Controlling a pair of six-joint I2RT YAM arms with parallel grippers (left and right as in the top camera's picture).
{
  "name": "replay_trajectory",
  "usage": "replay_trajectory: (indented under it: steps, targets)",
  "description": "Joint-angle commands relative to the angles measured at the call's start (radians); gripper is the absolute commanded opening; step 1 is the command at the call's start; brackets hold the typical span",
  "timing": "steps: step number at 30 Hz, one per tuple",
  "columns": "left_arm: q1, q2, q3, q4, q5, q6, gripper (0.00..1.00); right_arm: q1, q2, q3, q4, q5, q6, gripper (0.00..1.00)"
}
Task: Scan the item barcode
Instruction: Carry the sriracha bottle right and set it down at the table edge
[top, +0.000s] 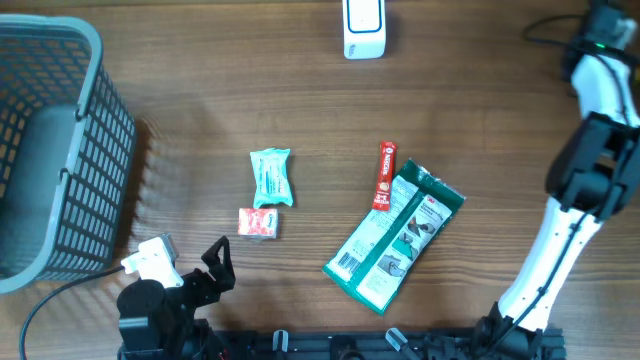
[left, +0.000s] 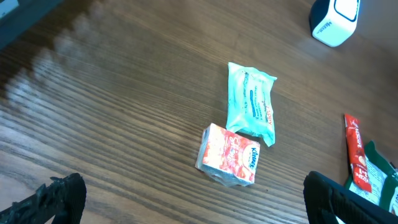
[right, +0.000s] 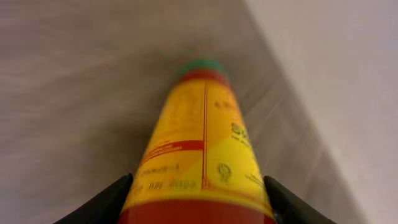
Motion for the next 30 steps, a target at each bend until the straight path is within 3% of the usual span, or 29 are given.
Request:
replay_trajectory:
  steps: [1, 5, 7, 13, 18, 23, 26, 30]
  targets:
    - [-0.004, -0.006, 0.0, 0.003, 0.011, -0.005, 1.0, -0.051, -0.026, 0.011, -0.033, -0.12, 0.153, 0.52]
    - [-0.004, -0.006, 0.0, 0.003, 0.011, -0.005, 1.0, -0.089, -0.034, 0.011, -0.124, -0.225, 0.27, 1.0]
    - [-0.004, -0.006, 0.0, 0.003, 0.011, -0.005, 1.0, -0.094, -0.071, 0.012, -0.18, -0.315, 0.366, 1.0]
    - [-0.004, -0.006, 0.0, 0.003, 0.011, -0.005, 1.0, -0.05, -0.266, 0.012, -0.241, -0.59, 0.384, 1.0]
    - [-0.004, -0.006, 0.0, 0.003, 0.011, -0.005, 1.0, 0.045, -0.455, 0.011, -0.358, -0.678, 0.516, 1.0]
    - [-0.004, -0.006, 0.0, 0.003, 0.011, -0.006, 1.0, 0.223, -0.581, 0.011, -0.536, -0.692, 0.64, 1.0]
    - [-0.004, -0.006, 0.0, 0.003, 0.011, -0.006, 1.0, 0.345, -0.57, 0.003, -0.664, -0.804, 0.624, 1.0]
    - [-0.004, -0.006, 0.0, 0.003, 0.011, -0.006, 1.0, 0.504, -0.549, -0.053, -0.777, -0.761, 0.607, 1.0]
